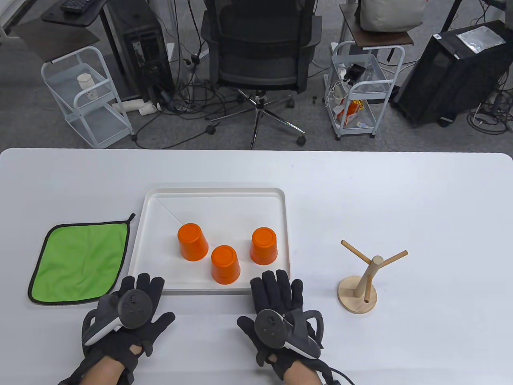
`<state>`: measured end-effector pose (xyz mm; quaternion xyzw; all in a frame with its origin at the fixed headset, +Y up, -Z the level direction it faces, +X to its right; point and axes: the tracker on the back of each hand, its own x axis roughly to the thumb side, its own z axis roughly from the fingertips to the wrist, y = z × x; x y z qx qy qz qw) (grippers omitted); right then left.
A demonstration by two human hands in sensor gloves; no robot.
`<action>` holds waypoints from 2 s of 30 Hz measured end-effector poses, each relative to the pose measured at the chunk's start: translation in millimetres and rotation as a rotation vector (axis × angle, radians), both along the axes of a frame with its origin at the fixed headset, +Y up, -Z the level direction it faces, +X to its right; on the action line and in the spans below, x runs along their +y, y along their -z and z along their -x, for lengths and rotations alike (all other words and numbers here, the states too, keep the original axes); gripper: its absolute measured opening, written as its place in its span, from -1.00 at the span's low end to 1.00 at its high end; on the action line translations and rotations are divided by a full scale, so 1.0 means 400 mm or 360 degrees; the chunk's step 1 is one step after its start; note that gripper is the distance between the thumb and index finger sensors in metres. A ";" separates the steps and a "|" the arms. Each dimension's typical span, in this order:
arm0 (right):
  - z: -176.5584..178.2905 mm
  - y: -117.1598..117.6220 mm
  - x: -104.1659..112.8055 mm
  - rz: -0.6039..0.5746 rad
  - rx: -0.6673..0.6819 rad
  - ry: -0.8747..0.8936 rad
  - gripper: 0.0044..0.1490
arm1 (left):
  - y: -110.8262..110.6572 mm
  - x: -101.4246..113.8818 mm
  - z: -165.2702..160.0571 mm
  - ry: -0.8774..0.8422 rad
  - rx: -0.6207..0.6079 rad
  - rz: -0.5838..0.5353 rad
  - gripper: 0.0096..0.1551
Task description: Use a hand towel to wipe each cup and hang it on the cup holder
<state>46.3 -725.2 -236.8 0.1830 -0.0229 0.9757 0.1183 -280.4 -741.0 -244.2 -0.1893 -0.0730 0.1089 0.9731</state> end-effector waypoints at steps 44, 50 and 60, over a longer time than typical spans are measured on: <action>0.061 0.384 0.092 0.0253 -0.0255 -0.0466 -0.03 | 0.000 -0.002 0.009 -0.0129 -0.0067 0.0047 0.08; 0.062 0.383 0.087 0.0217 -0.0252 -0.0381 -0.05 | 0.001 -0.003 0.010 -0.0134 -0.0062 0.0051 0.08; 0.034 0.338 0.121 0.0064 -0.0187 -0.0330 -0.15 | 0.002 -0.004 0.010 -0.0141 -0.0060 0.0067 0.08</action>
